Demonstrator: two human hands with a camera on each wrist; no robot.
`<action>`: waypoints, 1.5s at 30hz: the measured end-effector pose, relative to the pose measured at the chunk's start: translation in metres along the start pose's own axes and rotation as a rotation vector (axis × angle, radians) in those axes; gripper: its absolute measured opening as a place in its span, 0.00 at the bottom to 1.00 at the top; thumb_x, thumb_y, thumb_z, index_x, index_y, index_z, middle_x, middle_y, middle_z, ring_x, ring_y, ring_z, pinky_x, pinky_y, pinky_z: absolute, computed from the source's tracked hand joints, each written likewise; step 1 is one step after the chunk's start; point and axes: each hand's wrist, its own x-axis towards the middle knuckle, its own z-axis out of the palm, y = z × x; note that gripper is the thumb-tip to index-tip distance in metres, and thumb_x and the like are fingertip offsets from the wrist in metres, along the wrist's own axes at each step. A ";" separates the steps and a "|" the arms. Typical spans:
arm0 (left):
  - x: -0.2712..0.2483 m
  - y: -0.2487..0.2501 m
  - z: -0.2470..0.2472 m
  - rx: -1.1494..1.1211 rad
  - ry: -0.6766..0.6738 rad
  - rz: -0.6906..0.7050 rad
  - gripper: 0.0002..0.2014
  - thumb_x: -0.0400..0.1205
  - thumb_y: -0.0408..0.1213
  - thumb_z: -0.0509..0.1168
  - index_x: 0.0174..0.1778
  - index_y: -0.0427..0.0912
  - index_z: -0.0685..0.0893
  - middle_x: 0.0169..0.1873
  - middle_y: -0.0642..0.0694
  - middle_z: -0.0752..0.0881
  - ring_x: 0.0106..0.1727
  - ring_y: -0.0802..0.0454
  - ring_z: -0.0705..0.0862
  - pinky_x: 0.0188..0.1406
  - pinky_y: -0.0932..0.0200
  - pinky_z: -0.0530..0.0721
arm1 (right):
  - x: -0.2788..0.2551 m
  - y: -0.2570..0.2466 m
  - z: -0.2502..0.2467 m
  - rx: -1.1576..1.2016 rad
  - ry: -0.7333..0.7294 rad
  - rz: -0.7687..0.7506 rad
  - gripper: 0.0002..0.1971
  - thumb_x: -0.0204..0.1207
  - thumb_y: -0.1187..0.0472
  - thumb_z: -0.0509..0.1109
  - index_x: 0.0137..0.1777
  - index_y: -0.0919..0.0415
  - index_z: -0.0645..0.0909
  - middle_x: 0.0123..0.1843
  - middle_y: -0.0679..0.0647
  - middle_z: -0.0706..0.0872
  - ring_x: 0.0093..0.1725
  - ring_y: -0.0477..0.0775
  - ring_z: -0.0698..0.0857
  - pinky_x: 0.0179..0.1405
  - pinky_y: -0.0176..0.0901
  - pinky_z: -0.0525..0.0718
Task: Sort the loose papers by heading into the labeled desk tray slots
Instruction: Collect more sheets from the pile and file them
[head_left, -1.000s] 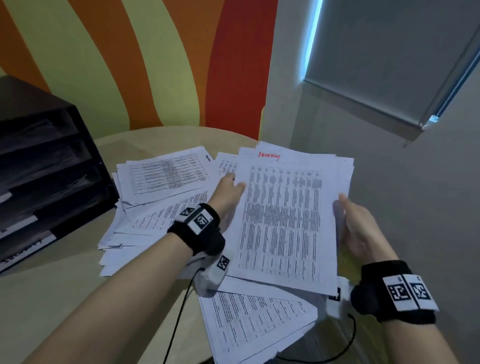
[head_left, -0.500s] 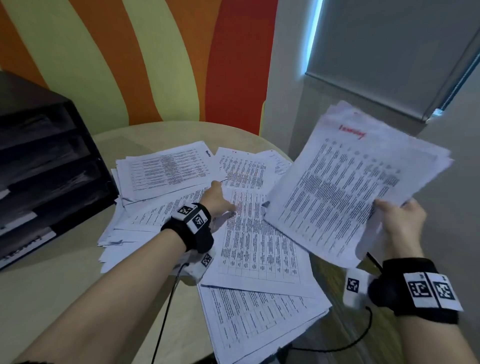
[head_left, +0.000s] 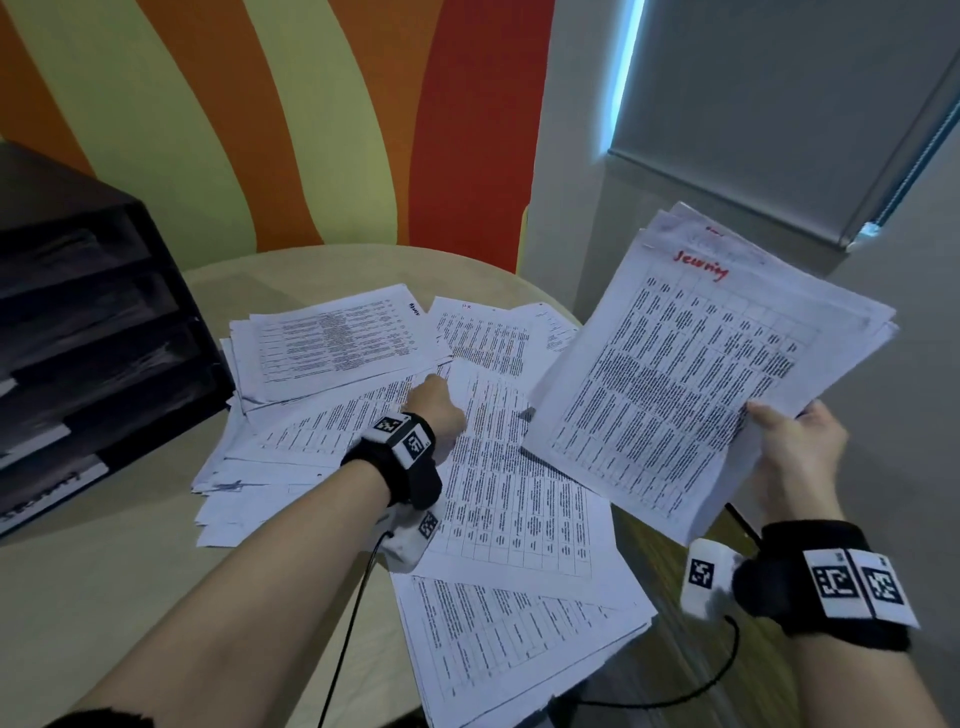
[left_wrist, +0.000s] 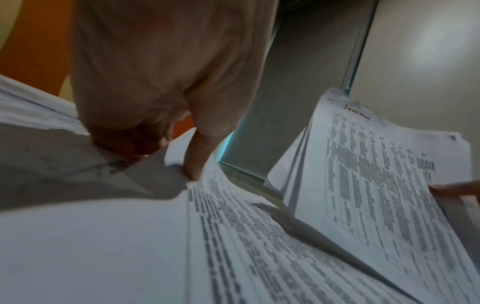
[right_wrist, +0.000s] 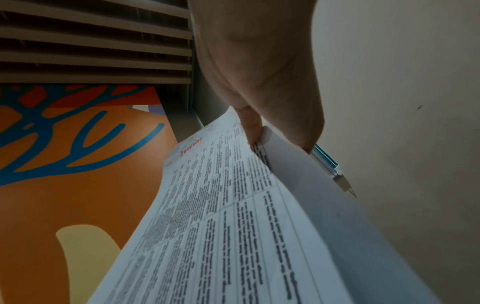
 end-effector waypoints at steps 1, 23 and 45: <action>0.003 -0.005 -0.002 -0.081 0.053 0.046 0.10 0.78 0.27 0.68 0.38 0.41 0.73 0.35 0.43 0.72 0.37 0.47 0.74 0.37 0.57 0.73 | 0.000 0.000 0.000 -0.026 0.009 -0.013 0.12 0.77 0.74 0.68 0.56 0.60 0.81 0.47 0.51 0.86 0.41 0.44 0.85 0.32 0.26 0.83; -0.042 -0.016 -0.185 -0.887 0.902 0.397 0.15 0.87 0.30 0.60 0.34 0.48 0.72 0.16 0.65 0.73 0.21 0.68 0.68 0.28 0.72 0.65 | -0.033 -0.020 0.034 0.089 -0.040 -0.196 0.19 0.69 0.81 0.61 0.31 0.55 0.73 0.21 0.36 0.77 0.27 0.35 0.72 0.25 0.35 0.71; -0.093 -0.021 -0.154 -0.772 0.512 0.413 0.14 0.86 0.33 0.61 0.65 0.46 0.66 0.55 0.45 0.86 0.53 0.47 0.88 0.49 0.50 0.89 | -0.167 -0.050 0.148 0.085 -0.749 -0.178 0.14 0.84 0.56 0.64 0.68 0.53 0.74 0.59 0.45 0.85 0.56 0.37 0.85 0.56 0.38 0.84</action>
